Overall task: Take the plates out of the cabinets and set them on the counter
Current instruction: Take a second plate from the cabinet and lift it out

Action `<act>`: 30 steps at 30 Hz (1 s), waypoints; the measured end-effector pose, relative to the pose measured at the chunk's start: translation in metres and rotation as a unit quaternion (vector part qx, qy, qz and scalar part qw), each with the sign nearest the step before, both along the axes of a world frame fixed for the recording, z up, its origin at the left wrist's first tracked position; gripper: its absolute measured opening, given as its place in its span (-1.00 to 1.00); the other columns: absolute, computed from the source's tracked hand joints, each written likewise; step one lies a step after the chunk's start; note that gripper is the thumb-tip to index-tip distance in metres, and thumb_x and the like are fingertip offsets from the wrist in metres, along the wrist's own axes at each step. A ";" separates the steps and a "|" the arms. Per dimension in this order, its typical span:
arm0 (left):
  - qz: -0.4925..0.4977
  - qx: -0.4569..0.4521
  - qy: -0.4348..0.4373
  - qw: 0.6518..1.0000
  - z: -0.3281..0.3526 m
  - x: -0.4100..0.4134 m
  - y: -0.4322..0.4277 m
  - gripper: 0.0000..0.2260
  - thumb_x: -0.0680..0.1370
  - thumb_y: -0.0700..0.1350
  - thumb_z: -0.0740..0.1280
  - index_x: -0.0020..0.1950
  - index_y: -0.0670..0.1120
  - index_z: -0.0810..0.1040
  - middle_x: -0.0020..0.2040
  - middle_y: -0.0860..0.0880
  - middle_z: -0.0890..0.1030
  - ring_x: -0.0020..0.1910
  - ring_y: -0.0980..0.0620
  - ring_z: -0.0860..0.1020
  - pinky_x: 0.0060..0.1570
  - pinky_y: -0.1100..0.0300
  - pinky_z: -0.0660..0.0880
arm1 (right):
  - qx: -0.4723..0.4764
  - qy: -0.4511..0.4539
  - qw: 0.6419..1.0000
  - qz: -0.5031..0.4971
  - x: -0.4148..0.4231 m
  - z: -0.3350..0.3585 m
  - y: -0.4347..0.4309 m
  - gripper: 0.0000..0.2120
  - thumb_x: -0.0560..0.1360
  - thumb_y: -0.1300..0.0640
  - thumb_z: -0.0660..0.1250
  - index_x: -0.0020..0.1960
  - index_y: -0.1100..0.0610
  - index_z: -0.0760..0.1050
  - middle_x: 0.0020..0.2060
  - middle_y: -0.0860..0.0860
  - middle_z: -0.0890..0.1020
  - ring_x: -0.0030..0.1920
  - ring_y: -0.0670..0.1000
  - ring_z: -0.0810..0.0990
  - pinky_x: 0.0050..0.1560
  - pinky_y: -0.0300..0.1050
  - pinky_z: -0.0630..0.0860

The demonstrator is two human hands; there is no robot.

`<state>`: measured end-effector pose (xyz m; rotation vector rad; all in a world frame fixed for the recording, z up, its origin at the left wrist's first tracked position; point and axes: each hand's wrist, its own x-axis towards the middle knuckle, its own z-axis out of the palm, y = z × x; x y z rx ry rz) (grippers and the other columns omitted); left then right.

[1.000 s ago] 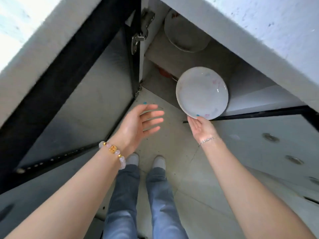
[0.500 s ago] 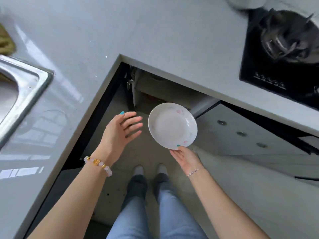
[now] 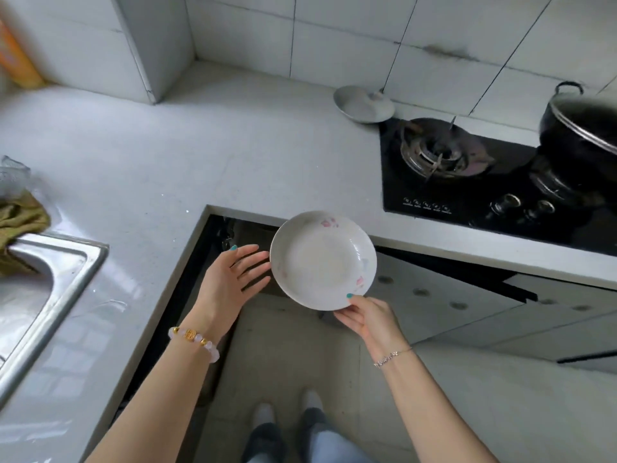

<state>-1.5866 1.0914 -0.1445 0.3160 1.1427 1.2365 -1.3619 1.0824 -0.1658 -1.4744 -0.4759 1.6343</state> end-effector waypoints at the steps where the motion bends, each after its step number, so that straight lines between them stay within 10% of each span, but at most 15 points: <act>1: -0.002 0.006 -0.001 1.000 0.004 -0.003 0.003 -0.73 0.62 -0.07 0.08 0.12 -0.12 0.53 0.08 -0.11 0.62 0.06 -0.07 0.59 0.03 0.01 0.51 | 0.011 -0.002 1.000 -0.003 0.000 0.007 0.005 -0.89 0.53 0.37 0.21 -0.07 0.36 0.51 -0.18 0.22 0.63 -0.16 0.11 0.66 -0.15 -0.13 0.65; 30: -0.008 0.045 0.046 0.998 0.049 0.005 0.127 -0.76 0.62 -0.11 0.12 0.07 -0.16 0.55 0.09 -0.15 0.62 0.11 -0.17 0.58 0.04 -0.01 0.52 | 0.105 -0.011 0.994 -0.022 0.018 0.072 0.157 -0.86 0.55 0.33 0.21 0.00 0.36 0.52 -0.17 0.25 0.63 -0.14 0.14 0.64 -0.29 -0.21 0.63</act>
